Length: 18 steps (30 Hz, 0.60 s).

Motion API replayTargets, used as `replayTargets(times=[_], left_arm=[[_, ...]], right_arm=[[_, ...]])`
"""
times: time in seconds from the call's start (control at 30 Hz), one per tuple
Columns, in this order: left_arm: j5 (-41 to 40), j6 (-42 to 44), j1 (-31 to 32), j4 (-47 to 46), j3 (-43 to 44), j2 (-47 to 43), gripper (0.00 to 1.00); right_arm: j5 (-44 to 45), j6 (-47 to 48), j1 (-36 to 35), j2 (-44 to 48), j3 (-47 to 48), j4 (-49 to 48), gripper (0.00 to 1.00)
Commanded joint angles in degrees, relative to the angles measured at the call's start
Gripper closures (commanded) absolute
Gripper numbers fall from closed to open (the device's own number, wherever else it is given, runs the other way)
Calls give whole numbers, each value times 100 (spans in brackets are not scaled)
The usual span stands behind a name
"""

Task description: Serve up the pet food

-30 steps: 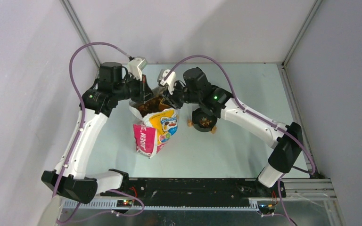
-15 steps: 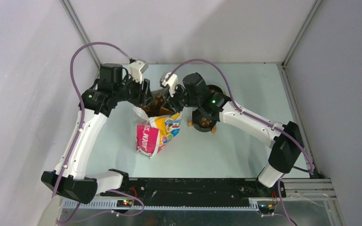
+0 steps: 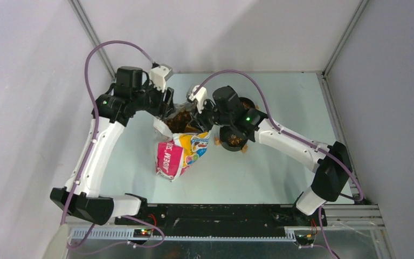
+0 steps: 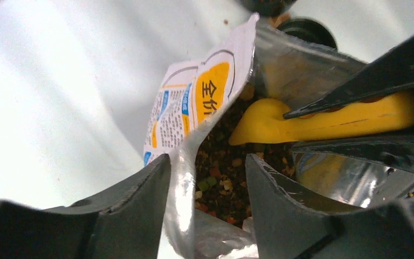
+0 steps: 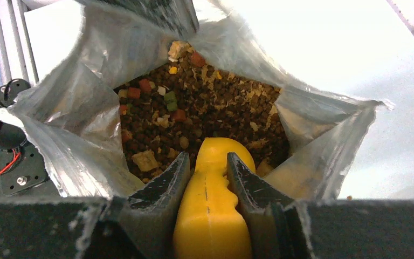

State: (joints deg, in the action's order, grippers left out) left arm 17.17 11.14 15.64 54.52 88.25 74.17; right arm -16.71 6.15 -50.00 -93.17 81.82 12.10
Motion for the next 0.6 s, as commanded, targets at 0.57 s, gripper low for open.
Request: replayTargets(times=[0.57], left_arm=[[-794,277,247,208,5,493,53]], right_arm=[[-390,-699,449,-8,-124,904,100]])
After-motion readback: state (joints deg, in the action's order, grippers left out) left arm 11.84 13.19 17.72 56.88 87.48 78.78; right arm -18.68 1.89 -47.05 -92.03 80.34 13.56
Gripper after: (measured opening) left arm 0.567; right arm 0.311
